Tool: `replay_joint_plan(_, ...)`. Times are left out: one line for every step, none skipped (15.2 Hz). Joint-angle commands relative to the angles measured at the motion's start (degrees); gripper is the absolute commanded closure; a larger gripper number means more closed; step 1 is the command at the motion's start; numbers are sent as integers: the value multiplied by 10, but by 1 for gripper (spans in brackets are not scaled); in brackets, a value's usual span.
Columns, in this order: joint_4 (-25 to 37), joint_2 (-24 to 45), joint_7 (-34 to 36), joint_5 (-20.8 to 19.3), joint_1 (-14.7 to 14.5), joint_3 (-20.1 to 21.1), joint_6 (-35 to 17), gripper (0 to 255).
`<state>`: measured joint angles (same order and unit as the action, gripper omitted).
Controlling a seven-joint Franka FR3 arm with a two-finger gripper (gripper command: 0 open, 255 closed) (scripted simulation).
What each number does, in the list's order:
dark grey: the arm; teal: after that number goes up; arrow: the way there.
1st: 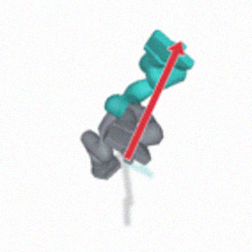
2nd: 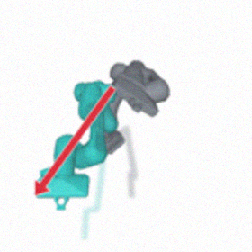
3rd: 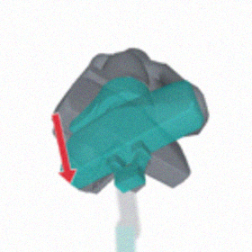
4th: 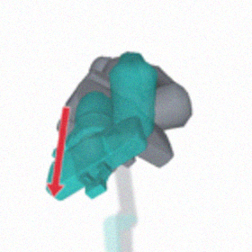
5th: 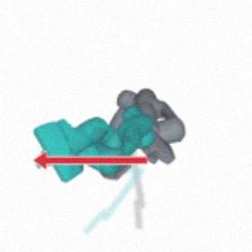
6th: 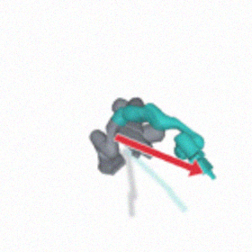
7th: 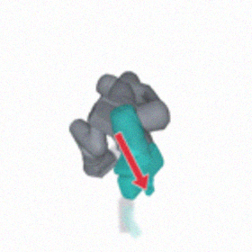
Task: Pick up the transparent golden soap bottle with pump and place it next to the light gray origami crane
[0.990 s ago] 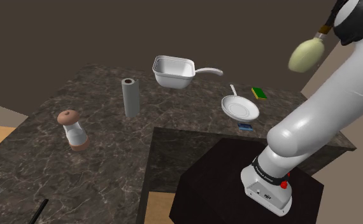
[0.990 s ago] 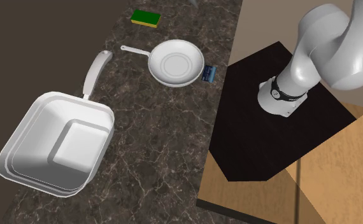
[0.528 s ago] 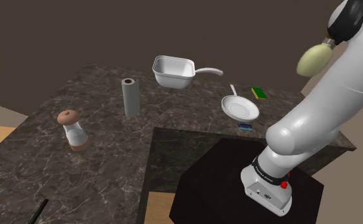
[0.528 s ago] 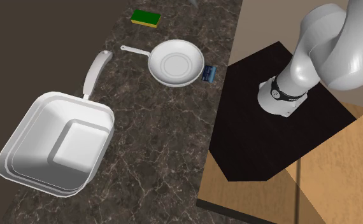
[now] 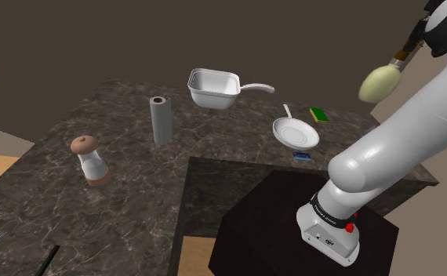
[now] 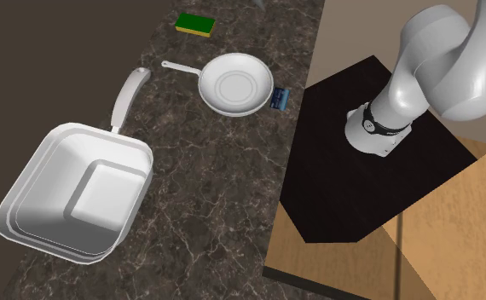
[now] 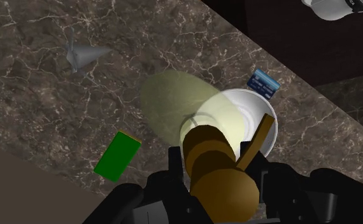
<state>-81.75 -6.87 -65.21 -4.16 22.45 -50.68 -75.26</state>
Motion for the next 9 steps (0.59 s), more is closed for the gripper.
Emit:
replay_joint_plan(-27, -14, 10, -10, -2, 8, -18, 255)
replay_joint_plan(-40, -21, 13, -14, -2, 11, -26, 255)
replay_joint_plan(-52, -27, 17, -19, -2, 14, -35, 255)
replay_joint_plan(-65, -32, 20, -22, -1, 16, -43, 255)
replay_joint_plan(-77, -38, 23, -26, -1, 19, -51, 255)
replay_joint_plan(-88, -43, 26, -29, -1, 21, -59, 255)
replay_joint_plan(-100, -48, 28, -32, 0, 23, -67, 255)
replay_joint_plan(-111, -52, 31, -35, 0, 25, -75, 255)
replay_joint_plan(-122, -56, 33, -38, 1, 26, -83, 255)
